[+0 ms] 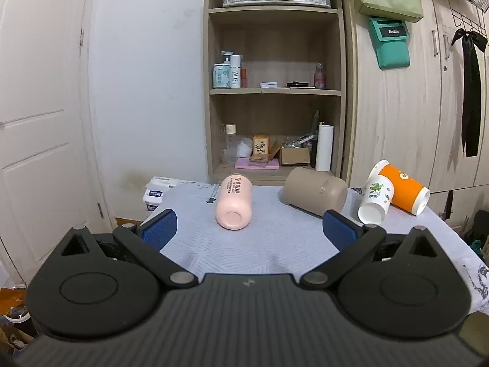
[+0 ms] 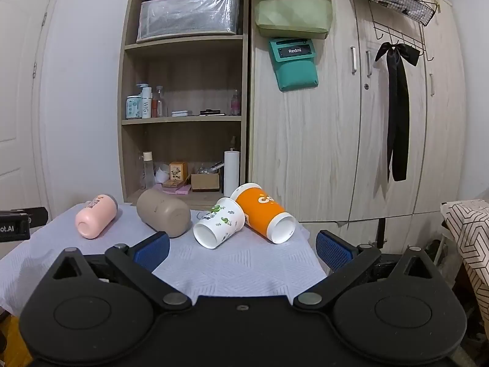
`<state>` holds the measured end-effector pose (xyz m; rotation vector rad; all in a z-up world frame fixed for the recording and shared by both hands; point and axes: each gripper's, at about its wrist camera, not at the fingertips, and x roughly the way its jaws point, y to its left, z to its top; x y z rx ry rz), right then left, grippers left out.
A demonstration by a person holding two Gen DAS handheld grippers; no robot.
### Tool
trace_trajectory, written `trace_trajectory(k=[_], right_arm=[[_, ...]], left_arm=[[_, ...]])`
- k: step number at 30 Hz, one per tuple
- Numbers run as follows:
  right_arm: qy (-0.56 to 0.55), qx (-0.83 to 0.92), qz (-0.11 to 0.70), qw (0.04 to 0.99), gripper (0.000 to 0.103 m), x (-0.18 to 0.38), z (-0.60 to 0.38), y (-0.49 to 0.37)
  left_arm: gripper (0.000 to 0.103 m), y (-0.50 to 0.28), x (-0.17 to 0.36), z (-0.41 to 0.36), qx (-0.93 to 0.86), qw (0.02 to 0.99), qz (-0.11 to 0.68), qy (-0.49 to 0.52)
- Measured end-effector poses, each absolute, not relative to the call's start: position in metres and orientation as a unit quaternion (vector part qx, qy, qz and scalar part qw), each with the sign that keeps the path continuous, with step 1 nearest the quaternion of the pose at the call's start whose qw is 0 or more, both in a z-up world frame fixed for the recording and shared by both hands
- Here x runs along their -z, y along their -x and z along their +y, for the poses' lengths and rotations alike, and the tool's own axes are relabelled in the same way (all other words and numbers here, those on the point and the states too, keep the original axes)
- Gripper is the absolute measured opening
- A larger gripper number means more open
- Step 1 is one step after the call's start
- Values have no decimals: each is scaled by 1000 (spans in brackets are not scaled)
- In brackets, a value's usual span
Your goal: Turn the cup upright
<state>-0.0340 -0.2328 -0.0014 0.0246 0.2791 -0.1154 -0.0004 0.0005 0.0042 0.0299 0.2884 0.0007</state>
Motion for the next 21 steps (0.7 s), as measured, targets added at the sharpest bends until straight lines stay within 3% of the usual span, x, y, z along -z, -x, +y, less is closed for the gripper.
trace_trajectory(k=[21], right_arm=[[0,54,148,988,103,0,-230,27]], left_arm=[[103,-10,4,8,-7,988,154,-16]])
